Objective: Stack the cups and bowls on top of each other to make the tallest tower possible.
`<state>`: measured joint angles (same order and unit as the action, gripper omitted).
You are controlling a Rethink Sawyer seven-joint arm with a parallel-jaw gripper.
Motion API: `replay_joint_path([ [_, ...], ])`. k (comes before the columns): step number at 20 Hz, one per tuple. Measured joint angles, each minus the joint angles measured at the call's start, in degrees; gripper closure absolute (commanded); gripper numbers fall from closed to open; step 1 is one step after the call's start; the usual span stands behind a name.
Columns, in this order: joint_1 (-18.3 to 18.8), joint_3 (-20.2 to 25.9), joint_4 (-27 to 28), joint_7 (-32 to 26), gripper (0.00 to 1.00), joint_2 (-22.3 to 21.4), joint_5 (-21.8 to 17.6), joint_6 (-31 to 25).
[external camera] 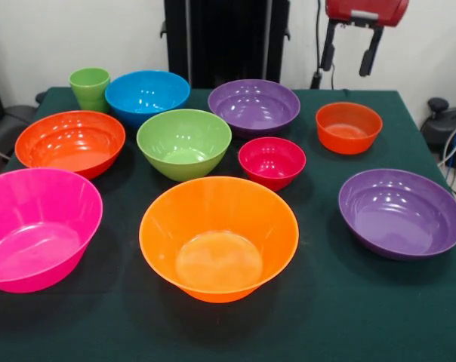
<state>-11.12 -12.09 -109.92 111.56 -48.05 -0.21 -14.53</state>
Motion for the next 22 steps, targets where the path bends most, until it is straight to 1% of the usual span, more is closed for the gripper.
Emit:
replay_joint_path([
  [4, -1.17, -1.84, 2.13, 0.02, 0.0, 3.93, 0.89, 2.02],
  [7, -2.1, -3.43, 3.96, 0.61, 0.0, 7.14, 2.38, 3.52],
  [15, -3.85, -7.22, 8.77, 3.66, 0.0, 13.85, 7.61, 3.87],
  [22, -4.78, -9.93, 13.72, 5.97, 0.0, 18.59, 11.6, 3.88],
])
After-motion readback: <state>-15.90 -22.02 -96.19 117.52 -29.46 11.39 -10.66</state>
